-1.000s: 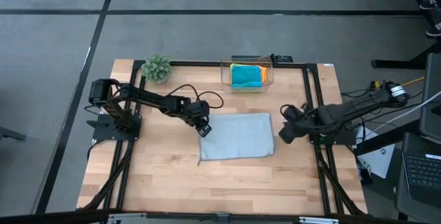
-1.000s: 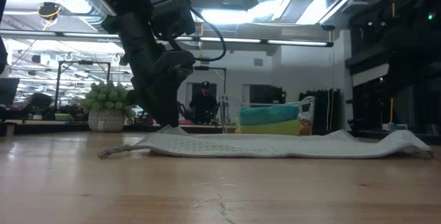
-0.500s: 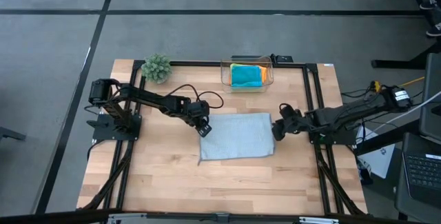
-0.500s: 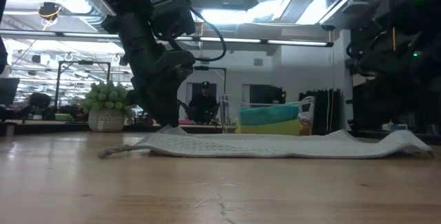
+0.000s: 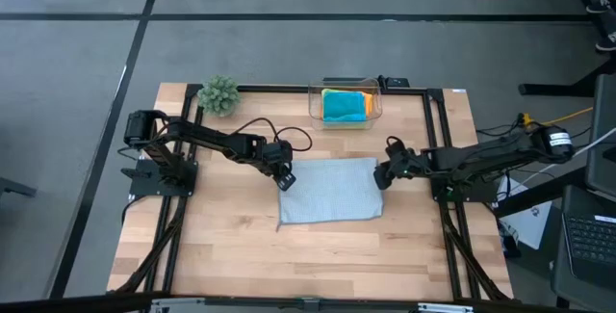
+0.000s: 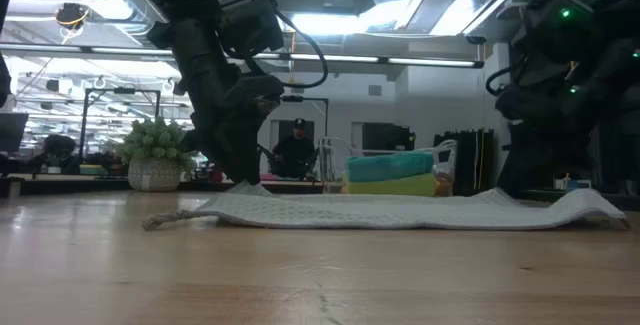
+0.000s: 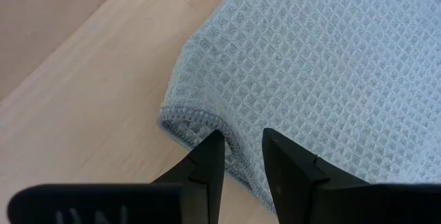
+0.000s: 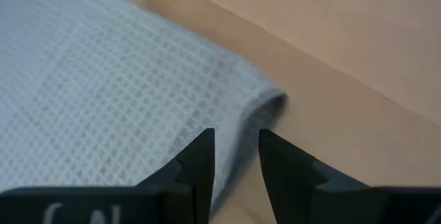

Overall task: Fold microfiber towels
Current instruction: Fold the gray microfiber cloth

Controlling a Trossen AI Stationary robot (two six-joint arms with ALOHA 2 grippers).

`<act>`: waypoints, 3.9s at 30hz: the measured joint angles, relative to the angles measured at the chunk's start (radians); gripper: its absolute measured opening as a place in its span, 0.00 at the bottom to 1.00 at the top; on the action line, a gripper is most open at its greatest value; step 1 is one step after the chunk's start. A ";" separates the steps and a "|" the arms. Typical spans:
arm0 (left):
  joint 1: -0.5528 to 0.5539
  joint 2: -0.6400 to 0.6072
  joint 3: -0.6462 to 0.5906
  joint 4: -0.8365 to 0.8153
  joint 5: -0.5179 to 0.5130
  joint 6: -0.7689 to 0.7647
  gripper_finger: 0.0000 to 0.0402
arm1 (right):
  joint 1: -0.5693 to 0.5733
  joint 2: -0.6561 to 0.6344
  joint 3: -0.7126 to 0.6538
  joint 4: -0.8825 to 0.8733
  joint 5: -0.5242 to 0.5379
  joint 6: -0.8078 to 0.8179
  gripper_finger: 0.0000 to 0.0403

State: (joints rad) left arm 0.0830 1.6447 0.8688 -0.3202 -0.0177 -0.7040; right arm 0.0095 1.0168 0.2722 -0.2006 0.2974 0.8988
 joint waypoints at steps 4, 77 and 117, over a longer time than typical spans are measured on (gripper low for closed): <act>0.000 0.000 0.000 0.000 -0.001 0.000 0.23 | -0.001 0.050 0.000 0.087 -0.029 -0.034 0.29; -0.022 0.015 0.000 -0.029 0.000 -0.001 0.34 | -0.026 0.142 0.002 0.158 -0.089 -0.149 0.01; -0.021 0.023 0.000 -0.024 -0.048 0.079 0.00 | -0.026 0.142 0.010 0.157 -0.090 -0.178 0.01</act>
State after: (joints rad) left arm 0.0620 1.6680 0.8692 -0.3442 -0.0658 -0.6250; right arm -0.0170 1.1584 0.2823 -0.0438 0.2072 0.7208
